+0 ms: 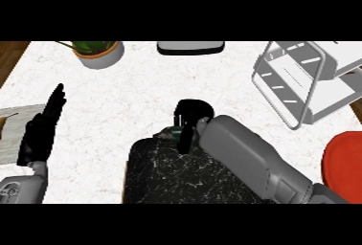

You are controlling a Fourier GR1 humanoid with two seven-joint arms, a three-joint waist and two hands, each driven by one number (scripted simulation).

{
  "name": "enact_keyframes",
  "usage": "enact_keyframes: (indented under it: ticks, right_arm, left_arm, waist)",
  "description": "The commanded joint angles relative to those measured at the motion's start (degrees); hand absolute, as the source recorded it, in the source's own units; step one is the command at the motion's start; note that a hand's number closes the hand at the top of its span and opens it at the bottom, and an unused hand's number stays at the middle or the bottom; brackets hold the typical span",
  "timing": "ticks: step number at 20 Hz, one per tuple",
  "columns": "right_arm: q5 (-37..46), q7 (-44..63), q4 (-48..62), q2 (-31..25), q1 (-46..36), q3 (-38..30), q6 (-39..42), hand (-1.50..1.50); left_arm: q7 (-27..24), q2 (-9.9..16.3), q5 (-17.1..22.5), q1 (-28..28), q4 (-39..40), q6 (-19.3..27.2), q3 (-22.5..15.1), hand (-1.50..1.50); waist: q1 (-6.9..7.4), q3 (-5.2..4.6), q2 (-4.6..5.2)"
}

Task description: Pick the eggplant from the tray and place it in the tiered basket

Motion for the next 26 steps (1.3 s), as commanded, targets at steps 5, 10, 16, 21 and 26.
enact_keyframes:
  ticks: [5,10,16,21,26]
  right_arm:
    - [3.4,-13.0,-25.0,-12.0,9.0,-4.4,-15.9,1.50]
    - [3.9,-15.3,-40.4,-22.1,13.3,-12.2,-22.3,1.50]
    - [1.6,-12.2,-60.1,-36.7,22.6,-22.7,-22.0,1.50]
    - [0.1,-8.4,-68.1,-46.8,26.9,-33.3,-17.3,1.50]
    - [-9.2,-11.7,-63.6,-46.0,27.4,-43.5,-9.5,1.50]
  left_arm:
    - [-0.3,1.6,1.2,3.1,-0.3,0.5,3.3,0.00]
    - [-0.7,0.8,0.8,5.5,-1.1,0.7,2.7,0.00]
    - [-1.7,0.4,0.7,4.1,-2.4,0.3,1.9,0.00]
    - [1.0,-1.2,-1.5,1.2,-3.1,0.6,-1.0,0.00]
    - [-3.4,0.5,0.3,-1.6,2.3,-2.9,2.0,0.00]
  waist:
    - [-4.33,0.06,-1.16]
    - [-4.92,0.01,-0.96]
    - [-2.43,-0.09,0.32]
    - [0.46,-0.11,1.16]
    - [2.29,-0.15,1.59]
